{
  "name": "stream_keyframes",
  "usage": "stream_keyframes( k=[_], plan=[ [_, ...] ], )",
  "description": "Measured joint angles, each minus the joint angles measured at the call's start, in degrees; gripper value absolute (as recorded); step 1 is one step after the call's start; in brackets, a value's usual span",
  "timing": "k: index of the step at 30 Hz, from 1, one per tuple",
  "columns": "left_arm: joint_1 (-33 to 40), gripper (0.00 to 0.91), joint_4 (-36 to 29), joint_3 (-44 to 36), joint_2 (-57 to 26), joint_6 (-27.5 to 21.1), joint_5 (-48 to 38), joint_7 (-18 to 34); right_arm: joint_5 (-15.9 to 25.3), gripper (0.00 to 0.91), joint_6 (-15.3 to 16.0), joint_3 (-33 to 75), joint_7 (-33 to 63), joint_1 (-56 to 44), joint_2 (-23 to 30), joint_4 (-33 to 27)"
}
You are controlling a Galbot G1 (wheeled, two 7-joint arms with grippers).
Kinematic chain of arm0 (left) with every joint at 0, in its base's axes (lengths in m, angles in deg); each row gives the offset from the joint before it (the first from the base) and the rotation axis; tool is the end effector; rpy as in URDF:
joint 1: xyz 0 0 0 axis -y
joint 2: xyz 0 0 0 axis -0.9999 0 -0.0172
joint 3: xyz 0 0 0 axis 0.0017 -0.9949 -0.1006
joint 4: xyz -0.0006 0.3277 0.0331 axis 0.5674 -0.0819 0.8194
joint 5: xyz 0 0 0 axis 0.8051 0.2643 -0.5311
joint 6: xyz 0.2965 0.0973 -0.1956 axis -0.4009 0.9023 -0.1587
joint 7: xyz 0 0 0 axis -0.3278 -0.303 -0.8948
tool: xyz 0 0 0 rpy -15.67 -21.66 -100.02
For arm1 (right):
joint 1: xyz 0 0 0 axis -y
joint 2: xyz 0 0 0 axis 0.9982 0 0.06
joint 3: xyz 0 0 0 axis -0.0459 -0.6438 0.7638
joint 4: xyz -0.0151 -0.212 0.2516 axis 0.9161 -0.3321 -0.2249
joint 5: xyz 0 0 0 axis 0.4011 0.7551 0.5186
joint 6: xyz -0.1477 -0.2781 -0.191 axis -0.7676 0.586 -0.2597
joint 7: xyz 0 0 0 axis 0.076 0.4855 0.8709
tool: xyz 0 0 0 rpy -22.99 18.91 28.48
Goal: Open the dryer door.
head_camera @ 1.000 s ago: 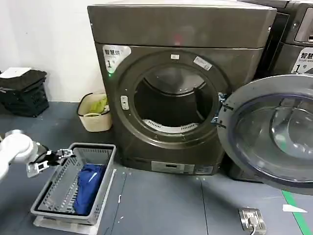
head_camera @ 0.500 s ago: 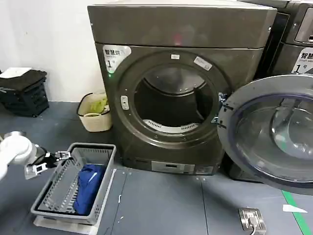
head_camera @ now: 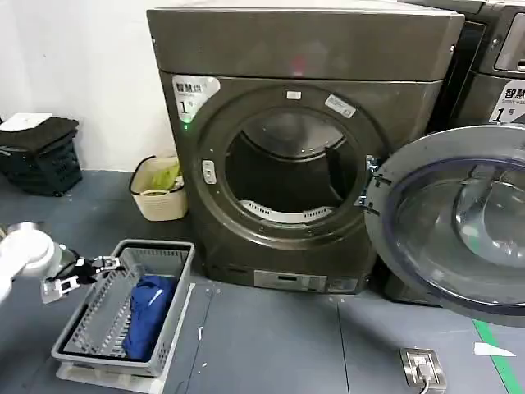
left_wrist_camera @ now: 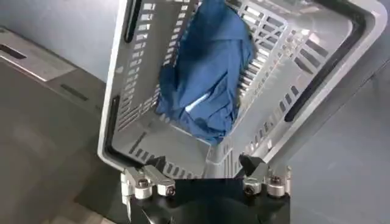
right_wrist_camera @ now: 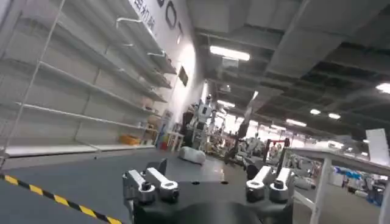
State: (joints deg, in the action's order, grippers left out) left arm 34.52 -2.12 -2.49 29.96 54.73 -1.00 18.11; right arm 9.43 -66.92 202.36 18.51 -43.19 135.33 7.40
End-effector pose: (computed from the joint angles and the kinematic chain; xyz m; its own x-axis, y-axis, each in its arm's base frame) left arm 0.4445 0.2665 -0.1310 -0.4920 0.0466 0.8694 0.3406 -0.9087 0.2414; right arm -0.1697 -0.3921 -0.2378 -0.1228 0.9732 -0.1946 0.9584 0.0654 -0.2778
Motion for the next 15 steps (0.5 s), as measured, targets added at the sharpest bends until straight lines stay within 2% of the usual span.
stream_keyframes(
  k=[4, 7, 10, 15],
  plan=[
    [-0.01, 0.907, -0.3, -0.27, -0.02, 0.0, -1.0, 0.13, 0.0, 0.907, -0.23, -0.02, -0.17, -0.01, 0.04, -0.02],
    [-0.01, 0.907, -0.92, -0.12, -0.07, 0.0, 1.3, -0.32, 0.0, 0.907, -0.4, -0.07, -0.34, -0.02, 0.19, -0.02],
    [0.16, 0.907, -1.37, 0.84, 0.23, 0.01, 4.58, -3.16, 0.0, 0.907, -0.75, -0.07, -0.5, -0.05, 0.27, -0.12],
    [1.12, 0.907, -1.87, 1.78, 0.79, 0.0, 6.47, -3.56, -0.08, 0.907, -1.25, -0.04, -0.54, -0.06, 0.42, -0.23]
  ],
)
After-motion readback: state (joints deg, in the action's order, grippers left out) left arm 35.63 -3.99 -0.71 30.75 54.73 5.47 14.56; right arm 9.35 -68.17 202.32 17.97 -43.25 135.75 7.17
